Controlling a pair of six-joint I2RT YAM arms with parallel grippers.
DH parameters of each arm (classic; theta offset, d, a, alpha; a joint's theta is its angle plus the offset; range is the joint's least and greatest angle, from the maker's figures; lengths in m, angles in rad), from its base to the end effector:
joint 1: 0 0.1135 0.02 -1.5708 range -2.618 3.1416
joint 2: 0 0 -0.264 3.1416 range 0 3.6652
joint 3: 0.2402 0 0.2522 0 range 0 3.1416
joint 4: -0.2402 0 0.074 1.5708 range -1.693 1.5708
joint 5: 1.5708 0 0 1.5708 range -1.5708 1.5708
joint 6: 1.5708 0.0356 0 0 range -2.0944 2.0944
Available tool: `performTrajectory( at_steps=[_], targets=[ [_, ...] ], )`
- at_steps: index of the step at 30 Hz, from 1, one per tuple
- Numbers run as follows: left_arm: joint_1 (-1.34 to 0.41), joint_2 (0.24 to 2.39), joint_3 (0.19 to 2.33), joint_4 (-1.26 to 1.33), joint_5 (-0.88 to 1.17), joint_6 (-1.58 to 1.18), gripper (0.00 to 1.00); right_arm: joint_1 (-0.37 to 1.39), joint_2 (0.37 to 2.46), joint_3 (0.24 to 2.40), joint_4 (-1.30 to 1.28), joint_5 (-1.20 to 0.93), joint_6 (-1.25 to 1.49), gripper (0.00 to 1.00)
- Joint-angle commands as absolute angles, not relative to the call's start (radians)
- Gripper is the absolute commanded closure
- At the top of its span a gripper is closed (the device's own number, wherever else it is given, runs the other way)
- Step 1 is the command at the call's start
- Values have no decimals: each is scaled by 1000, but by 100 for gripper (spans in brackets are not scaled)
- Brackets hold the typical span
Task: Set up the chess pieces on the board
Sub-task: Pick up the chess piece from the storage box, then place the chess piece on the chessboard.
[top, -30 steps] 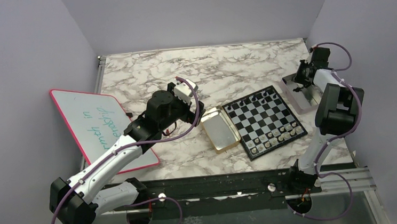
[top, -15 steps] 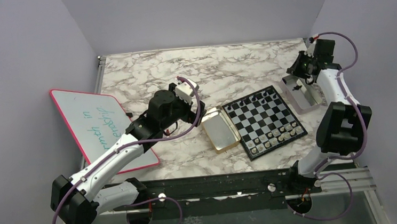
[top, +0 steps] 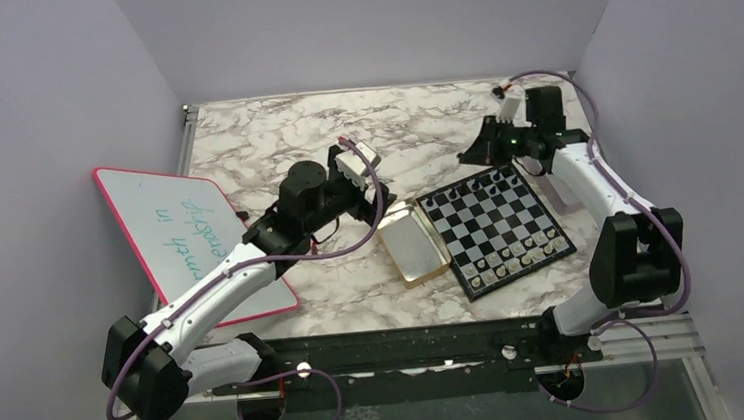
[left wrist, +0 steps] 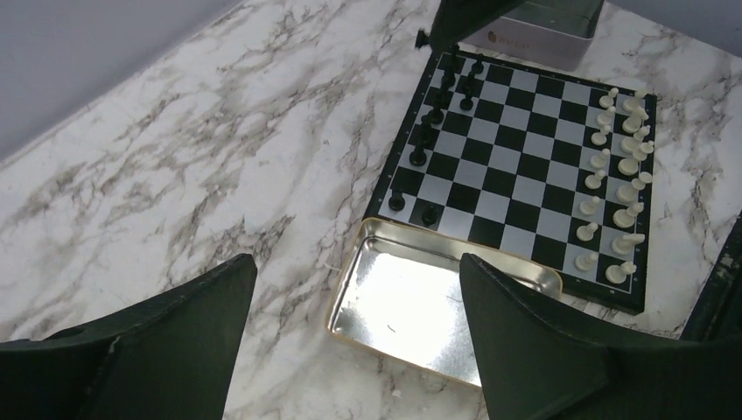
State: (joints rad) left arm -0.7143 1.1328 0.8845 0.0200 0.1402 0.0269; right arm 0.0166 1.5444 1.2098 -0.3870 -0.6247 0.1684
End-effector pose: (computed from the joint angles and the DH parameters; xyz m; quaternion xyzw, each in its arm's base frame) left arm 0.1982 -0.1784 0.3258 0.3235 0.7123 -0.2607 0.5657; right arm 0.3410 0.0265 0.2857 -0.0605 0.8742 0.3150 0.3645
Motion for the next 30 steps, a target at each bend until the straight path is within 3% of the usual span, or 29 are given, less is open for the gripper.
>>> performTrajectory(
  at_steps=[1, 12, 30],
  targets=[
    [-708, 1161, 924, 118, 311, 291, 14, 132, 1531, 1175, -375, -856, 139, 99],
    [-708, 1145, 830, 49, 618, 946, 19, 286, 1491, 1112, -389, -981, 131, 99],
    [-757, 1195, 862, -128, 672, 1168, 48, 482, 1466, 1112, -313, -972, 222, 99]
  ],
)
